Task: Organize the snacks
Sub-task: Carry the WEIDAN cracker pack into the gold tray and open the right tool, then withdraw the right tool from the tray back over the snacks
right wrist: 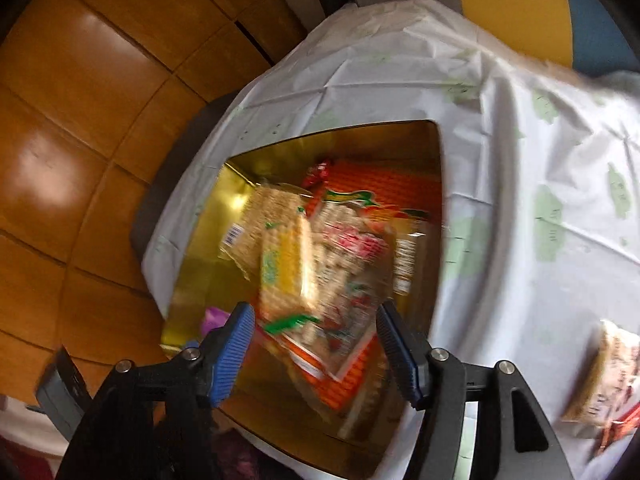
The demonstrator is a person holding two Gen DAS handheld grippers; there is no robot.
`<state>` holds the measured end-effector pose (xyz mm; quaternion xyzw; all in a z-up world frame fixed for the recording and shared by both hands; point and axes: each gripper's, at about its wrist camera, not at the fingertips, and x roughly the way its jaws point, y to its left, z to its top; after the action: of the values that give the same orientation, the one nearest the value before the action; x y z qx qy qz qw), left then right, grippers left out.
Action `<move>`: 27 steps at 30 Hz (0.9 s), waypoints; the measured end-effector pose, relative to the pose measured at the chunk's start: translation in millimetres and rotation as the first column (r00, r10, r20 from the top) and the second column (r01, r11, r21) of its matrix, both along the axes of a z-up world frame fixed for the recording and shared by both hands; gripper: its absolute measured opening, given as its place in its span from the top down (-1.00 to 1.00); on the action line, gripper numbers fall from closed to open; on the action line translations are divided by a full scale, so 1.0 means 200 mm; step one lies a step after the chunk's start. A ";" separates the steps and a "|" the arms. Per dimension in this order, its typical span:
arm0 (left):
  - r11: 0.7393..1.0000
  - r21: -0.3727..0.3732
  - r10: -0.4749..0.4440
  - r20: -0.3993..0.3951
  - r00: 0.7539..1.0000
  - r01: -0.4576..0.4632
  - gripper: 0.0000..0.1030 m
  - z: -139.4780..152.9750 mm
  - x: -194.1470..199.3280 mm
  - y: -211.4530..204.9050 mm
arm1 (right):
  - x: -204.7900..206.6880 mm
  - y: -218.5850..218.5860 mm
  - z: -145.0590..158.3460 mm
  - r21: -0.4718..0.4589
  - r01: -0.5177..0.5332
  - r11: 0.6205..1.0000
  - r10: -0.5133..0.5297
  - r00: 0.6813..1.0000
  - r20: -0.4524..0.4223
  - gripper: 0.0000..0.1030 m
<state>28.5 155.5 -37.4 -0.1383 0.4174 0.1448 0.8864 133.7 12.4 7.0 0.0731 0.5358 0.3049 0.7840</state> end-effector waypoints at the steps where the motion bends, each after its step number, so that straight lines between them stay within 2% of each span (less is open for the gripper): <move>1: 1.000 0.002 -0.005 0.000 1.000 0.005 0.15 0.00 0.00 -0.01 | -0.02 -0.02 0.00 -0.010 0.000 1.000 0.000 1.000 0.010 -0.25; 9: 0.998 0.032 -0.054 0.014 0.998 0.053 0.15 0.02 0.00 -0.08 | -0.15 -0.21 -0.05 -0.106 0.007 0.994 0.002 0.996 0.088 -0.25; 17: 0.991 0.062 -0.122 0.038 0.992 0.119 0.15 0.07 -0.02 -0.17 | -0.27 -0.43 -0.03 -0.189 0.033 0.981 0.004 0.982 0.190 -0.25; 22: 0.986 0.072 -0.155 0.035 0.987 0.152 0.15 0.08 -0.02 -0.22 | -0.29 -0.63 -0.03 -0.239 0.099 0.966 -0.047 0.975 0.217 -0.25; 27: 0.980 0.082 -0.184 0.038 0.982 0.181 0.15 0.10 -0.02 -0.27 | -0.27 -0.91 -0.03 -0.274 0.208 0.939 -0.146 0.963 0.228 -0.25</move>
<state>23.6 101.8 -17.7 -0.0679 0.4019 0.0760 0.9100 79.4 -170.6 1.7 -0.0283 0.4833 0.1551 0.8611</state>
